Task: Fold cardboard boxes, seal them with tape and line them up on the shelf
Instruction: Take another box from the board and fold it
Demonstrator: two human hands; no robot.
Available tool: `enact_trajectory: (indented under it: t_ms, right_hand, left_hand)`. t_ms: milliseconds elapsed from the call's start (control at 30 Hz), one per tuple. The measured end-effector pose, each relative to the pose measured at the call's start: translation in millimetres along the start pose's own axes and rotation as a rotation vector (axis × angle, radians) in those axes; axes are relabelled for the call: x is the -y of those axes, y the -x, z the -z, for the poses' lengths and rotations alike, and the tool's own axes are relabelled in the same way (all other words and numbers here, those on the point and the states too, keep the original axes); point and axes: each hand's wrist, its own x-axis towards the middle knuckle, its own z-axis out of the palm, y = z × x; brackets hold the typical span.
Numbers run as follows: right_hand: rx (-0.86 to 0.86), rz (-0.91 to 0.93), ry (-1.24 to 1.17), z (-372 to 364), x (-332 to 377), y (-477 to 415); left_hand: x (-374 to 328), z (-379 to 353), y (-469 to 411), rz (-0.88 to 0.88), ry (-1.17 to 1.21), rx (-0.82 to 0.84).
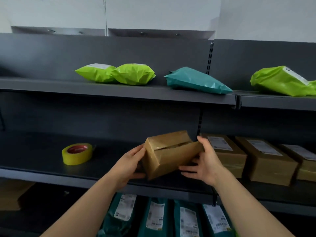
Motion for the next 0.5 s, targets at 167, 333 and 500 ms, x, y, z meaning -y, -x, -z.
enact_trajectory:
  t_ms: [167,333,500]
  right_hand:
    - [0.095,0.103,0.066,-14,-7,-9]
    - [0.125,0.187,0.107,-24,-10,-1]
    - [-0.029,0.205,0.516,-46,-12,13]
  left_hand:
    - [9,11,-4,0.042,0.089,0.066]
    - [9,32,-7,-0.016,-0.006,0.088]
    - [4,52,-4,0.026,0.024,0.095]
